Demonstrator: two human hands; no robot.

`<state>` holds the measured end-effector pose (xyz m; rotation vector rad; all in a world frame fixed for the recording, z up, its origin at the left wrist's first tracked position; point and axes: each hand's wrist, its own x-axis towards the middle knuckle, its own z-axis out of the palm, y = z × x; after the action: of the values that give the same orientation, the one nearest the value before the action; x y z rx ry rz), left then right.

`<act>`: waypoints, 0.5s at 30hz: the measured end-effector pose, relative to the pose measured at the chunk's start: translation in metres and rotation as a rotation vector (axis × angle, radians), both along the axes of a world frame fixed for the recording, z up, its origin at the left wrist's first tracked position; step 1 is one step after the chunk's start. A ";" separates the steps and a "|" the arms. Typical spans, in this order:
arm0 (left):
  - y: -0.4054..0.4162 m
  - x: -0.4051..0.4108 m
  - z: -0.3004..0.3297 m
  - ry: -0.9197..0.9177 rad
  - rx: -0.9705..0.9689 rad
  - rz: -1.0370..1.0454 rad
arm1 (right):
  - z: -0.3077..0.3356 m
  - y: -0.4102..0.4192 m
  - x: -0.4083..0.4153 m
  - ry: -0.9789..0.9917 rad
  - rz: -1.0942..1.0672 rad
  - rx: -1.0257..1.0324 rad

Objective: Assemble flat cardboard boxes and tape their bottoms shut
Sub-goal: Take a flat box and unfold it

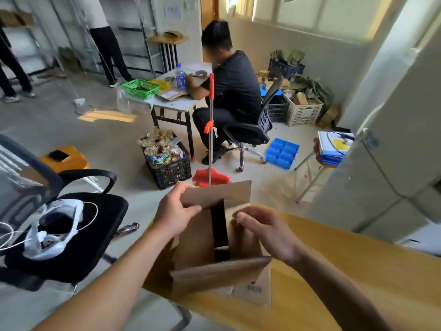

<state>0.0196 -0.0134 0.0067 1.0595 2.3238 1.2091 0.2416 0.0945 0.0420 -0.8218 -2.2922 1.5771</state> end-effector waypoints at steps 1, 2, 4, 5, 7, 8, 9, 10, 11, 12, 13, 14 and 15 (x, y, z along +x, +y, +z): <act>-0.002 -0.008 -0.001 -0.018 0.024 -0.018 | -0.002 -0.011 0.006 0.006 0.113 -0.098; -0.002 -0.013 -0.002 -0.048 0.052 -0.028 | -0.005 -0.019 0.015 0.019 0.194 -0.156; -0.009 -0.024 -0.009 -0.139 0.098 -0.032 | -0.013 -0.032 0.030 0.058 0.245 -0.161; -0.014 -0.029 -0.014 -0.185 0.105 -0.038 | -0.018 -0.037 0.036 0.055 0.227 -0.151; -0.025 -0.034 -0.029 -0.247 0.080 -0.095 | -0.035 -0.048 0.041 -0.005 0.135 -0.090; -0.031 -0.032 -0.037 -0.261 0.056 -0.155 | -0.046 -0.054 0.040 -0.036 0.031 -0.071; -0.035 -0.027 -0.044 -0.263 0.036 -0.214 | -0.056 -0.061 0.037 -0.042 -0.103 -0.091; -0.039 -0.021 -0.050 -0.256 0.036 -0.258 | -0.066 -0.068 0.034 -0.044 -0.225 -0.108; -0.040 -0.015 -0.056 -0.239 0.047 -0.293 | -0.075 -0.073 0.030 -0.054 -0.327 -0.106; -0.041 -0.010 -0.060 -0.214 0.057 -0.338 | -0.082 -0.078 0.027 -0.071 -0.418 -0.100; -0.040 -0.006 -0.064 -0.184 0.051 -0.396 | -0.087 -0.080 0.025 -0.078 -0.503 -0.110; -0.039 -0.003 -0.067 -0.157 0.029 -0.464 | -0.090 -0.081 0.024 -0.076 -0.582 -0.127; -0.038 -0.001 -0.071 -0.128 -0.018 -0.525 | -0.093 -0.081 0.022 -0.085 -0.650 -0.139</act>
<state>0.0184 -0.0517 -0.0640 1.4207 1.7926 1.0075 0.2639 0.0137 -0.0513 -1.5011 -1.7006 1.4098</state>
